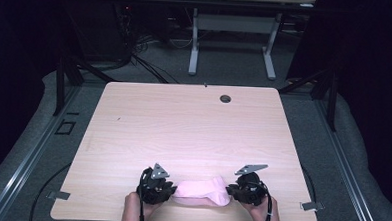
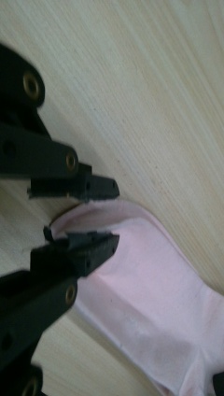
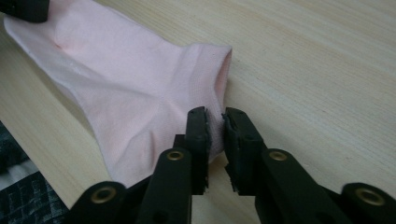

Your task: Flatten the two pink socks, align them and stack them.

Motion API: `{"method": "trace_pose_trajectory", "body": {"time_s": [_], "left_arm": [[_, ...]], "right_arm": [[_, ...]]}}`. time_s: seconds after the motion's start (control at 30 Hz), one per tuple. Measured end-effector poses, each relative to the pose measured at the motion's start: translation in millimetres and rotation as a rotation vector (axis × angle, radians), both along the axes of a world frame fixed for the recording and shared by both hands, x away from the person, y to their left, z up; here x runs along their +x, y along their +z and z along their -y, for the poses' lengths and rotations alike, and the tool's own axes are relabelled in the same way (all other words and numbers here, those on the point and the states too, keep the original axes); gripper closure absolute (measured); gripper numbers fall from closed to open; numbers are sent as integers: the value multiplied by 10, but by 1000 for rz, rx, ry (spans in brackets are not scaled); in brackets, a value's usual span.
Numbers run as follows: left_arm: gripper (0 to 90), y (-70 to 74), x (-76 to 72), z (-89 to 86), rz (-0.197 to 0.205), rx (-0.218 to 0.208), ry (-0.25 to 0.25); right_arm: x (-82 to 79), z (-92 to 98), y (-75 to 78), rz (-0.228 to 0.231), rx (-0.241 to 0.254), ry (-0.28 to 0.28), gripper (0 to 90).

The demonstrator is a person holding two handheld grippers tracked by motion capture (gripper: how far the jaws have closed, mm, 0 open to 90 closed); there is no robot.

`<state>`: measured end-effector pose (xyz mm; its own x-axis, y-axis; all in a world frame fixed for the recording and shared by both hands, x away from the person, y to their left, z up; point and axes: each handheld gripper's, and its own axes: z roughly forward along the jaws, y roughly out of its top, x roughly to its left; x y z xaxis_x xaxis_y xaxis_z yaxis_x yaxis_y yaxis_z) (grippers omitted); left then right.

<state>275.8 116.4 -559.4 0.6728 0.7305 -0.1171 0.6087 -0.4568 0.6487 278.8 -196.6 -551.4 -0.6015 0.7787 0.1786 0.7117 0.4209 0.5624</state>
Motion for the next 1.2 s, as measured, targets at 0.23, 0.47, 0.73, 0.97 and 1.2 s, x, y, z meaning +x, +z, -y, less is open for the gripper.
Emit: {"method": "trace_pose_trajectory", "body": {"time_s": [0.23,0.47,0.73,0.97,1.2], "left_arm": [[303,65,8,-156,17,-4,49],[126,143,50,-423,72,57,136],[1,-31,182,-748,72,100,256],[1,-216,252,-923,70,121,286],[1,-301,284,-1031,102,77,315]], "right_arm": [[-26,106,72,43,43,-32,474],[-35,419,130,114,106,-104,158],[-18,720,-19,194,13,-223,0],[50,968,-291,173,-30,-314,0],[52,994,-367,220,-74,-324,0]]}}
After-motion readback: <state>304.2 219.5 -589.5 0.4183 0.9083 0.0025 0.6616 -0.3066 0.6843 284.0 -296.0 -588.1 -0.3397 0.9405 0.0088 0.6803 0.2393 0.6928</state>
